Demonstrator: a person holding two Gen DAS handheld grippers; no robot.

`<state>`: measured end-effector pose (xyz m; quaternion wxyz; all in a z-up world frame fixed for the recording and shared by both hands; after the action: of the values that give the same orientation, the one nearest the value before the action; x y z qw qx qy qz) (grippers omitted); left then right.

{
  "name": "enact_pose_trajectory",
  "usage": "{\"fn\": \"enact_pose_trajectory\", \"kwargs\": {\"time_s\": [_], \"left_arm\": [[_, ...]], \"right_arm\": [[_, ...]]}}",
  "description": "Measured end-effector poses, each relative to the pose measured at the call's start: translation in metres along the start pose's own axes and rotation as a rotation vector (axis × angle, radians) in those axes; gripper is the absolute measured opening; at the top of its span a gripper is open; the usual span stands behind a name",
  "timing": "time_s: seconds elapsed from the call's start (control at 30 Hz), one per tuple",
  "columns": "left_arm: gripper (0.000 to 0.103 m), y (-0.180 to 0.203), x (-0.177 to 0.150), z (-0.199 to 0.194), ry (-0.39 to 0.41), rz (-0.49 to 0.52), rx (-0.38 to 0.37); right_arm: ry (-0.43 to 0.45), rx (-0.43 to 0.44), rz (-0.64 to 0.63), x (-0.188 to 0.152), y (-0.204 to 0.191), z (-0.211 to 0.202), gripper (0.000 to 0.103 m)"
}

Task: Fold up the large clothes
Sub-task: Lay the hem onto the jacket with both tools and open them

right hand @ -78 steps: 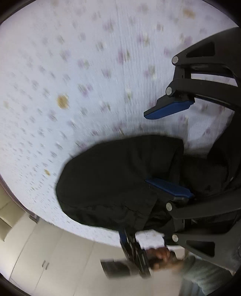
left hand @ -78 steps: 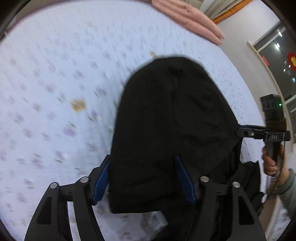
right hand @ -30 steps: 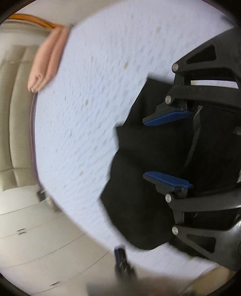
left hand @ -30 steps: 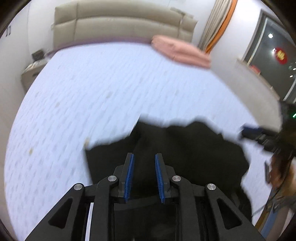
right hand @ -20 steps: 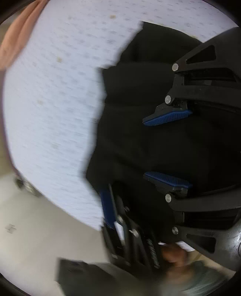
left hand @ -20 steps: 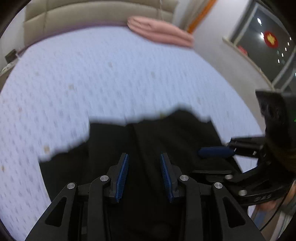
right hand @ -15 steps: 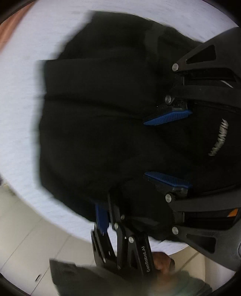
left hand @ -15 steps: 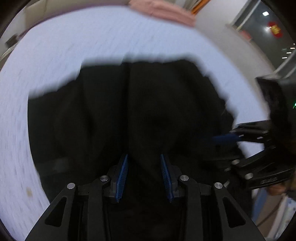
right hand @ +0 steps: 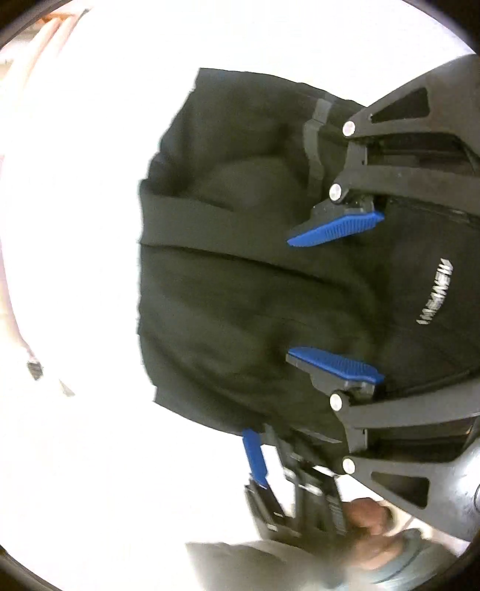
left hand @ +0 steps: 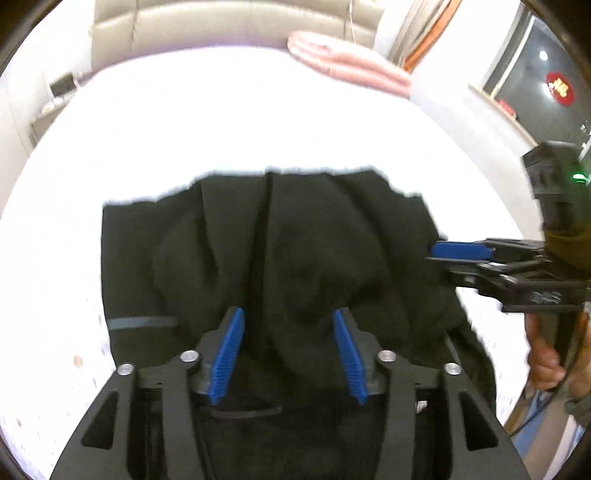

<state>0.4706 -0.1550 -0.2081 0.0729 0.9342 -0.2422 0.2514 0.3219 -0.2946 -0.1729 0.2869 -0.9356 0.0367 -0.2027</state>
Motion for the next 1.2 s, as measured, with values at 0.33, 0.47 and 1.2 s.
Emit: {"fn": "enact_pose_trajectory", "kwargs": {"time_s": [0.33, 0.47, 1.2], "left_arm": [[0.054, 0.015, -0.051, 0.104, -0.153, -0.061, 0.102], [0.053, 0.024, -0.052, 0.08, -0.119, -0.043, 0.131], [0.054, -0.078, -0.276, -0.096, -0.023, -0.068, 0.151]], "right_arm": [[-0.126, -0.171, 0.048, -0.025, 0.07, 0.071, 0.05], [-0.075, -0.163, 0.065, -0.031, 0.061, 0.054, 0.05], [0.003, -0.241, 0.232, -0.267, -0.016, -0.064, 0.051]]}}
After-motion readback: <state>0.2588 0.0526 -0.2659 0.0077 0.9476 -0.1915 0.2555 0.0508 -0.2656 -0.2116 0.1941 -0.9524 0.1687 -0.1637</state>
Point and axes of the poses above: each gripper's, at about its wrist camera, not at the fingertips, and z roughly the way its jaws point, y to its right, x to its top, the point moved 6 cm from there along z, roughly the way its jaws point, and after that the axes turned 15 degrees about x, right-handed, at the moved point
